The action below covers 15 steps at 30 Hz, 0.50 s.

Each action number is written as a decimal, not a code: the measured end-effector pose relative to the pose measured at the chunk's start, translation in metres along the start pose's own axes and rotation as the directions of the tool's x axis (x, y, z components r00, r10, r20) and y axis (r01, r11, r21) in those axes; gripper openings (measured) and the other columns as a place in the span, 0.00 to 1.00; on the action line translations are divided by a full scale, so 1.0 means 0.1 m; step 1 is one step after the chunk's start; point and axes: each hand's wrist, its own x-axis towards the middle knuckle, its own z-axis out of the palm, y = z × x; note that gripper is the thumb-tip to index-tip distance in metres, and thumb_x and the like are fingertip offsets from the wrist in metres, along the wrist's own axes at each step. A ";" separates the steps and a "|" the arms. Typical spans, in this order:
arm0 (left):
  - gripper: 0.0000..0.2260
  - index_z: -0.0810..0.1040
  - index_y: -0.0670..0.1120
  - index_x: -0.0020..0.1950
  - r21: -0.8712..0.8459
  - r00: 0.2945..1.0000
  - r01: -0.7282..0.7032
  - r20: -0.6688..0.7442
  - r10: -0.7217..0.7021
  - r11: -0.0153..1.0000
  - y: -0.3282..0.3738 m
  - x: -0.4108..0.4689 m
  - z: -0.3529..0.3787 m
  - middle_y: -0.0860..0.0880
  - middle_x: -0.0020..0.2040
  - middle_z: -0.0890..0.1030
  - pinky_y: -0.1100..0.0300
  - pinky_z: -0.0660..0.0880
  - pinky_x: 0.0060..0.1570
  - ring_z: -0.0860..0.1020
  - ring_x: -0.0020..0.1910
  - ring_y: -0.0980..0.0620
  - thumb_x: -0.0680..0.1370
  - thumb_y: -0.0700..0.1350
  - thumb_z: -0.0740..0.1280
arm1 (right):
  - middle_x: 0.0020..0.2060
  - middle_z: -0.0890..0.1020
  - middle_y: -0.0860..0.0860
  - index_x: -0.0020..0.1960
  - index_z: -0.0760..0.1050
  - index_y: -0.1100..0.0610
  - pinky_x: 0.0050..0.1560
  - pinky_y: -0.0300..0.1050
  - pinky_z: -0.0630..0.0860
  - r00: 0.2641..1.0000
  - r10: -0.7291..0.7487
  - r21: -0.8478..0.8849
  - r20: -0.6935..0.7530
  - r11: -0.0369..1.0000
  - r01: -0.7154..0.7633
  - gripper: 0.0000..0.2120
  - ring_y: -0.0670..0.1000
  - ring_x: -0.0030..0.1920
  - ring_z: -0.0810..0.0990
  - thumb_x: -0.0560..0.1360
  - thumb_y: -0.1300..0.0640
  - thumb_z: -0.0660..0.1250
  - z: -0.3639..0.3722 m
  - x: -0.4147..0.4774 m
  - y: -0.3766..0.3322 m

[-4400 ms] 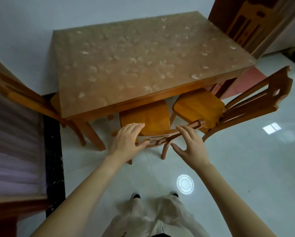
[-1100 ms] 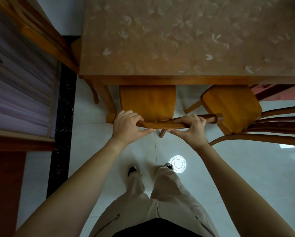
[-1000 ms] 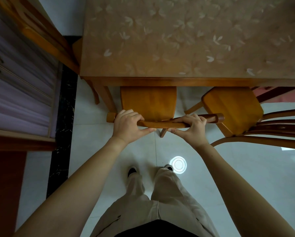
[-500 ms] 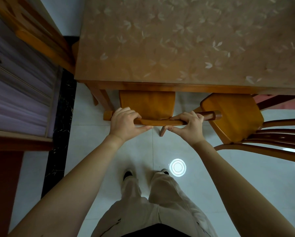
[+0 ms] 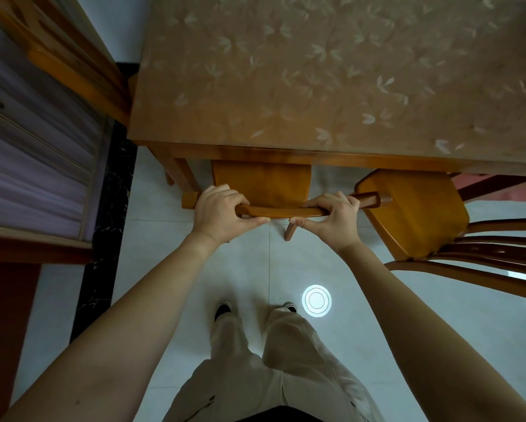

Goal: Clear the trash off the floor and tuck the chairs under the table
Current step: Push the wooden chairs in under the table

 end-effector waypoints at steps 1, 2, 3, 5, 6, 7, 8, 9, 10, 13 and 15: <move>0.27 0.82 0.48 0.38 0.002 1.000 0.002 0.006 -0.002 1.000 0.00 0.00 -0.01 0.54 0.36 0.82 0.59 0.64 0.41 0.76 0.38 0.53 0.66 0.72 0.64 | 0.40 0.78 0.37 0.45 0.82 0.45 0.56 0.49 0.59 1.000 0.003 0.000 0.004 1.000 -0.003 0.25 0.43 0.47 0.71 0.64 0.26 0.66 0.00 0.00 0.00; 0.27 0.82 0.48 0.38 0.009 1.000 0.004 0.016 -0.004 1.000 0.01 -0.01 -0.02 0.54 0.36 0.82 0.59 0.64 0.41 0.76 0.38 0.53 0.66 0.72 0.63 | 0.40 0.79 0.37 0.44 0.81 0.45 0.56 0.48 0.59 1.000 0.007 0.002 0.008 1.000 -0.007 0.24 0.43 0.47 0.71 0.64 0.26 0.66 -0.01 -0.01 0.00; 0.27 0.83 0.49 0.39 0.018 1.000 0.008 0.027 -0.008 1.000 0.02 -0.01 -0.02 0.54 0.36 0.82 0.60 0.64 0.41 0.76 0.39 0.53 0.66 0.73 0.63 | 0.40 0.79 0.38 0.44 0.81 0.45 0.56 0.48 0.59 1.000 0.011 0.001 0.013 1.000 -0.011 0.24 0.43 0.47 0.71 0.64 0.26 0.66 -0.01 -0.01 -0.01; 0.27 0.83 0.49 0.40 0.029 0.998 0.018 0.052 -0.019 0.999 0.02 -0.01 -0.04 0.54 0.37 0.82 0.59 0.64 0.42 0.76 0.40 0.53 0.66 0.73 0.63 | 0.40 0.79 0.38 0.45 0.81 0.45 0.57 0.49 0.59 1.000 0.014 -0.013 0.021 1.000 -0.013 0.24 0.43 0.47 0.71 0.65 0.26 0.66 -0.02 -0.01 -0.02; 0.27 0.83 0.50 0.41 0.031 0.998 0.024 0.062 -0.026 0.999 0.02 -0.03 -0.05 0.55 0.38 0.82 0.59 0.64 0.43 0.76 0.40 0.53 0.66 0.73 0.63 | 0.40 0.79 0.38 0.45 0.81 0.45 0.57 0.49 0.59 1.000 0.012 -0.023 0.026 1.000 -0.012 0.24 0.43 0.47 0.71 0.65 0.26 0.66 -0.02 -0.02 -0.02; 0.26 0.83 0.50 0.41 0.035 0.997 0.026 0.072 -0.029 0.999 0.02 -0.05 -0.07 0.55 0.38 0.82 0.58 0.65 0.43 0.76 0.41 0.54 0.67 0.72 0.64 | 0.41 0.79 0.38 0.46 0.81 0.45 0.57 0.49 0.59 0.999 0.012 -0.032 0.033 0.999 -0.011 0.25 0.43 0.48 0.70 0.65 0.25 0.65 -0.01 -0.03 -0.04; 0.26 0.82 0.50 0.42 0.044 0.996 0.024 0.087 -0.028 0.999 0.02 -0.07 -0.08 0.55 0.39 0.82 0.58 0.66 0.44 0.76 0.41 0.54 0.68 0.72 0.64 | 0.41 0.79 0.38 0.46 0.81 0.45 0.57 0.49 0.59 0.999 0.013 -0.044 0.044 0.999 -0.012 0.26 0.43 0.48 0.70 0.65 0.25 0.64 -0.01 -0.05 -0.05; 0.25 0.82 0.50 0.44 0.057 0.994 0.015 0.107 -0.021 0.998 0.01 -0.09 -0.10 0.55 0.41 0.82 0.57 0.67 0.46 0.76 0.43 0.54 0.69 0.71 0.64 | 0.42 0.80 0.39 0.47 0.81 0.46 0.58 0.49 0.59 0.998 0.012 -0.060 0.054 0.998 -0.009 0.26 0.44 0.49 0.71 0.66 0.25 0.64 -0.01 -0.07 -0.08; 0.25 0.82 0.50 0.47 0.068 0.991 -0.001 0.132 -0.008 0.998 0.01 -0.12 -0.12 0.54 0.43 0.82 0.56 0.68 0.48 0.76 0.45 0.53 0.70 0.70 0.64 | 0.42 0.80 0.40 0.48 0.81 0.46 0.59 0.50 0.59 0.998 0.009 -0.079 0.063 0.997 -0.004 0.26 0.45 0.50 0.71 0.67 0.26 0.64 -0.01 -0.09 -0.10; 0.24 0.80 0.48 0.55 0.068 0.975 -0.035 0.220 0.020 0.997 0.04 -0.15 -0.20 0.52 0.51 0.81 0.54 0.67 0.55 0.75 0.52 0.51 0.74 0.66 0.62 | 0.46 0.81 0.45 0.52 0.81 0.49 0.65 0.53 0.59 0.996 -0.016 -0.140 0.085 0.990 0.028 0.22 0.49 0.52 0.73 0.72 0.32 0.66 -0.02 -0.16 -0.18; 0.22 0.78 0.47 0.60 0.033 0.970 -0.040 0.243 0.031 0.999 0.07 -0.17 -0.28 0.50 0.56 0.80 0.53 0.67 0.57 0.74 0.56 0.50 0.76 0.62 0.63 | 0.51 0.81 0.47 0.56 0.80 0.51 0.68 0.54 0.59 0.996 -0.033 -0.151 0.082 0.988 0.045 0.20 0.52 0.56 0.75 0.75 0.37 0.66 -0.06 -0.22 -0.29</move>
